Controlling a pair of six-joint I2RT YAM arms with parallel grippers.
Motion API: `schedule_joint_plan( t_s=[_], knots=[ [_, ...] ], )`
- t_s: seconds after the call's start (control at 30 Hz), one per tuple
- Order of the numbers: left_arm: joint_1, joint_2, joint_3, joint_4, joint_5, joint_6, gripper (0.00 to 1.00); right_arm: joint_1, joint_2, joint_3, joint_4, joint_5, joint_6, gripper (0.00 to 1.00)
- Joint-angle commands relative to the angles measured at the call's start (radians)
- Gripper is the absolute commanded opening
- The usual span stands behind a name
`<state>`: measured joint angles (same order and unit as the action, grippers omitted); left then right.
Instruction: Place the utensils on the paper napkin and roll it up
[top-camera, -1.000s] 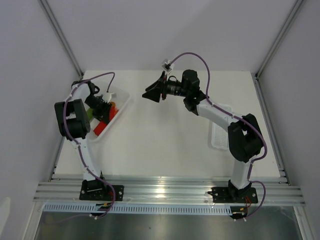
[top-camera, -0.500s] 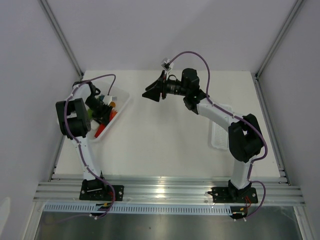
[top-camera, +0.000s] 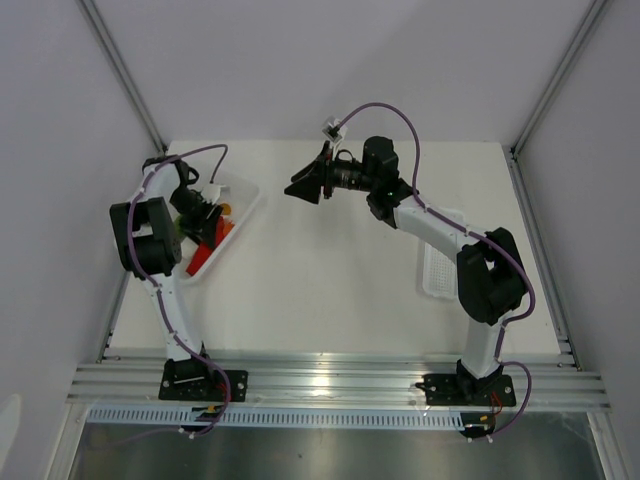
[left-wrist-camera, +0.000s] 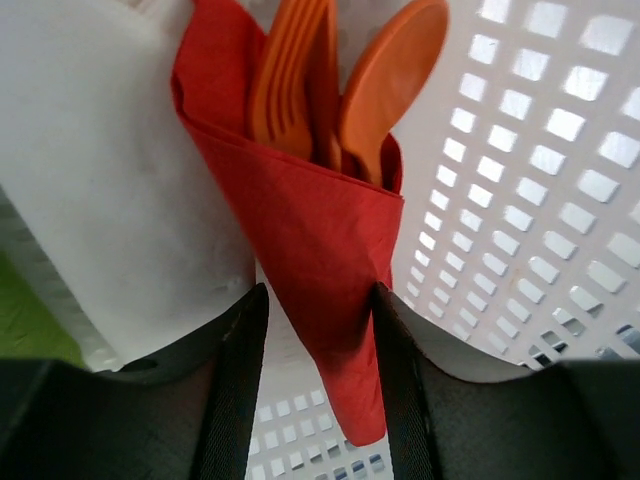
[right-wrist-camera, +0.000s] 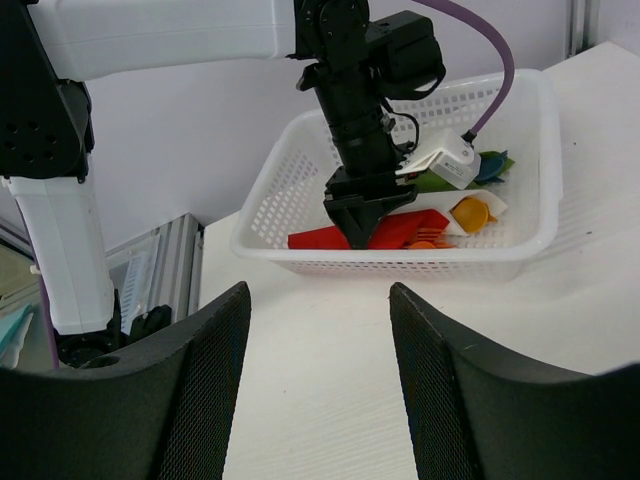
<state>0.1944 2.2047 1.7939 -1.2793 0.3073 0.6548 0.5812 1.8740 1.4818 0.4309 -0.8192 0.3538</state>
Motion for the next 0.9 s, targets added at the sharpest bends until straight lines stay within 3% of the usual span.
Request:
schedule_joint_plan(
  t_s=[0.0, 0.23, 0.57, 0.67, 0.87],
  knots=[
    [-0.004, -0.065, 0.036, 0.026, -0.072, -0.009, 0.5, 0.003, -0.013, 0.044, 0.016, 0.002, -0.013, 0.61],
    [-0.004, -0.088, 0.084, 0.054, -0.099, -0.011, 0.53, 0.003, -0.018, 0.041, 0.006, 0.0, -0.012, 0.61],
    [-0.006, -0.114, 0.081, 0.026, -0.01, -0.009, 0.54, 0.005, -0.021, 0.04, 0.002, 0.0, -0.012, 0.61],
    [-0.006, -0.149, 0.084, 0.092, -0.057, -0.041, 0.5, 0.005, -0.022, 0.041, 0.0, 0.002, -0.012, 0.61],
    [-0.013, -0.247, 0.03, 0.159, 0.007, -0.026, 0.34, 0.006, -0.026, 0.038, -0.011, 0.003, -0.013, 0.61]
  ],
)
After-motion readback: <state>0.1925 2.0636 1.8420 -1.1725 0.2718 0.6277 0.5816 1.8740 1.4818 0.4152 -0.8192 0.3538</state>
